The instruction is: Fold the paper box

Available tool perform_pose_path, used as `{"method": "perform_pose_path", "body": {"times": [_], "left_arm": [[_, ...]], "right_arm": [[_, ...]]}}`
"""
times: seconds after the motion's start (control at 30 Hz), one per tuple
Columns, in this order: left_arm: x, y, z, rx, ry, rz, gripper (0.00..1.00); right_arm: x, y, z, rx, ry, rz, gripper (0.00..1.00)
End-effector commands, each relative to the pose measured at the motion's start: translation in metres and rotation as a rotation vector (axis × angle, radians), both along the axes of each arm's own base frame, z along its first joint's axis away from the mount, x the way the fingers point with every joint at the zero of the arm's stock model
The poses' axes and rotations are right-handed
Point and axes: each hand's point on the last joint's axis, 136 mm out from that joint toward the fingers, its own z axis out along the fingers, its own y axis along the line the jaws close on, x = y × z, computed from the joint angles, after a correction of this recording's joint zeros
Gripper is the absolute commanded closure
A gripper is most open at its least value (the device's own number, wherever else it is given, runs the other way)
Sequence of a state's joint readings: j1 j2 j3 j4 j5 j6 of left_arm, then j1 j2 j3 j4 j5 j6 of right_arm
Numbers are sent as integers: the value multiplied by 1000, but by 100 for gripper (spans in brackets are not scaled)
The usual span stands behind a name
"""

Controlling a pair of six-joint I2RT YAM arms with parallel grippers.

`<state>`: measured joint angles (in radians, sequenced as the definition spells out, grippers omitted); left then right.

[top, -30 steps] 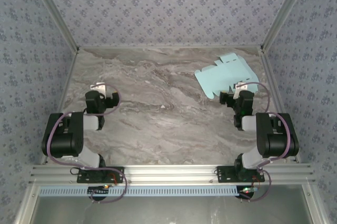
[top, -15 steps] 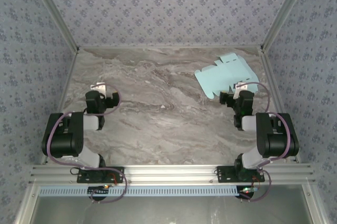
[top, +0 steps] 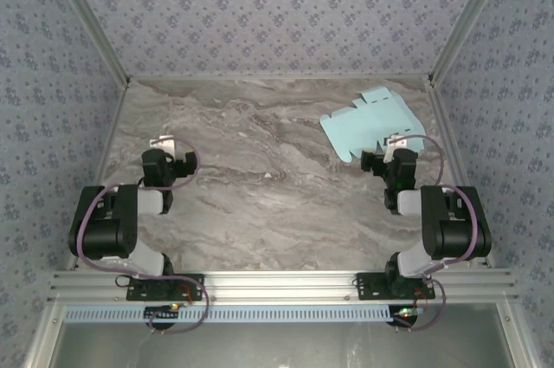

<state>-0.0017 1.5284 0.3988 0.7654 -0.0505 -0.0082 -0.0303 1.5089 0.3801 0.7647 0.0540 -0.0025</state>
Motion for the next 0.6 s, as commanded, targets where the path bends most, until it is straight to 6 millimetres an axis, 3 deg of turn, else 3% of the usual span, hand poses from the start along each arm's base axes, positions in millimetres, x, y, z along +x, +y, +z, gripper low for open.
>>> {"method": "perform_pose_path", "body": {"times": [0.0,0.17,0.27,0.33,0.47,0.53,0.57], "left_arm": [[6,-6,33,68,-48,7,1],[7,-34,76,155,-31,-30,1],[7,-52,115,62,-59,-26,1],[3,-62,135,-24,-56,-49,1],[-4,-70,173,-91,-112,-89,1],[-10,-58,183,-153,-137,-16,1],[-14,-43,182,-186,-128,76,1]], "right_arm": [[0,-33,36,-17,-14,-203,0],[0,-46,76,104,67,-328,0],[6,-51,89,210,76,-359,0],[3,-72,86,347,84,-521,0],[46,-81,74,570,190,-420,0],[67,-76,61,537,293,-375,2],[87,-73,64,512,303,-331,6]]}}
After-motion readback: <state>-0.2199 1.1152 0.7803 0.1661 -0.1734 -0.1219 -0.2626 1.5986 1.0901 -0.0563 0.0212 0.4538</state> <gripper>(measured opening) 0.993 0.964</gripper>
